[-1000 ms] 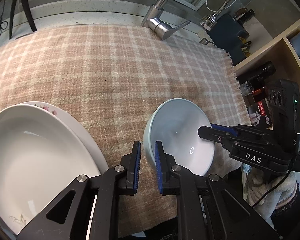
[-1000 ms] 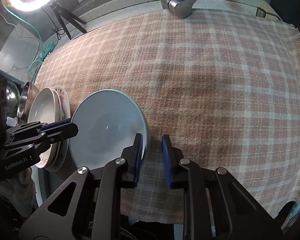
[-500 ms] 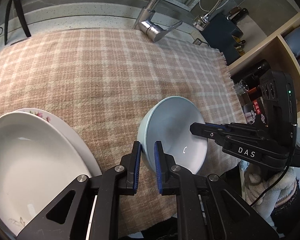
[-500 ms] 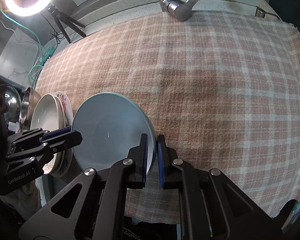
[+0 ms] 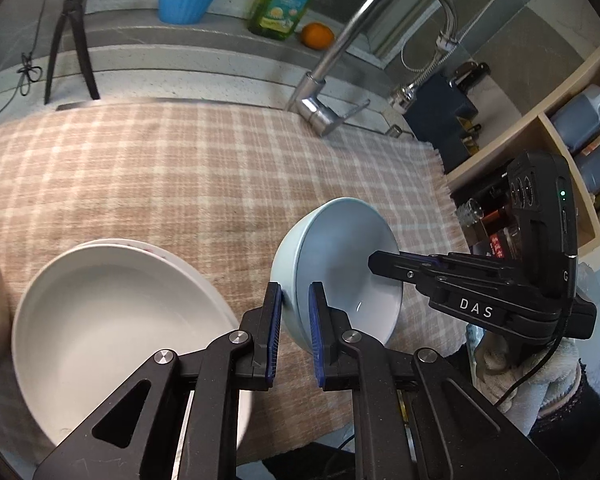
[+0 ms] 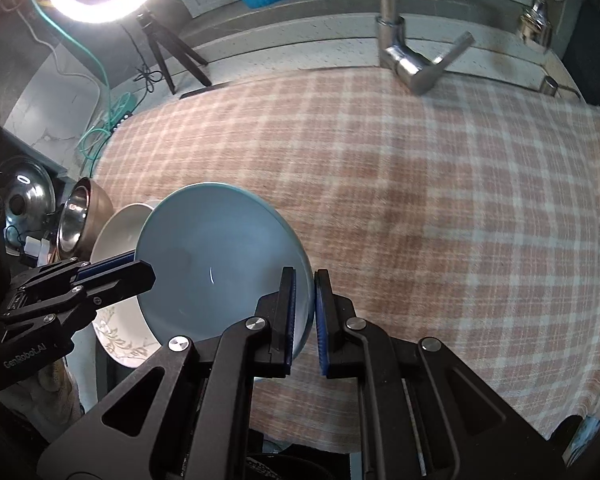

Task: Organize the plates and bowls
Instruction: 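Carry the pale ceramic bowl with the right gripper over the nested steel bowls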

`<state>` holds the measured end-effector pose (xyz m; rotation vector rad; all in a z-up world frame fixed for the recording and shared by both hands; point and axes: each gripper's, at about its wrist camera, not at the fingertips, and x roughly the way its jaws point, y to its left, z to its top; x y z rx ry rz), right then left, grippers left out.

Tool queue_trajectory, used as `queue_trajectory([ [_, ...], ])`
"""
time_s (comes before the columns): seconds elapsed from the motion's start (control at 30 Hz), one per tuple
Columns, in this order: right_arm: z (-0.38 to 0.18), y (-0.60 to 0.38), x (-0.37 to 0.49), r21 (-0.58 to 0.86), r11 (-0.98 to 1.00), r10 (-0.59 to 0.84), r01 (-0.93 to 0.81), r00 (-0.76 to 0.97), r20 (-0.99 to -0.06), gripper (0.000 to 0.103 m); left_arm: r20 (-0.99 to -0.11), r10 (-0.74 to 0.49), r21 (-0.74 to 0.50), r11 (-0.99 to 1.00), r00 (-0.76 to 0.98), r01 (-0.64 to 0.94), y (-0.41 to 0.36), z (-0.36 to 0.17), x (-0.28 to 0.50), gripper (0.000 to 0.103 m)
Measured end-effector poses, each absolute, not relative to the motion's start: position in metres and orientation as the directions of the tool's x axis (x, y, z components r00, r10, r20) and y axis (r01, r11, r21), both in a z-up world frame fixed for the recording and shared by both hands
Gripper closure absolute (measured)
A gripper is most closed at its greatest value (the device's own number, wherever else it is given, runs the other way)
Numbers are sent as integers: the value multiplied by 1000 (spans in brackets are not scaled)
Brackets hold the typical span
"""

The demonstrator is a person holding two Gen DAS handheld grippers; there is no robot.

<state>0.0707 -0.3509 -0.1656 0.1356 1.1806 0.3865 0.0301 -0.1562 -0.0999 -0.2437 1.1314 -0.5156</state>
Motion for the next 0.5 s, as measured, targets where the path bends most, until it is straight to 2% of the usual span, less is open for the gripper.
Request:
queue_trajectory([
  [0.5,-134,-239,80,299,884,415,-359,309,-856,94,-770,-465,-444,882,438,156,-58,-77,22,91],
])
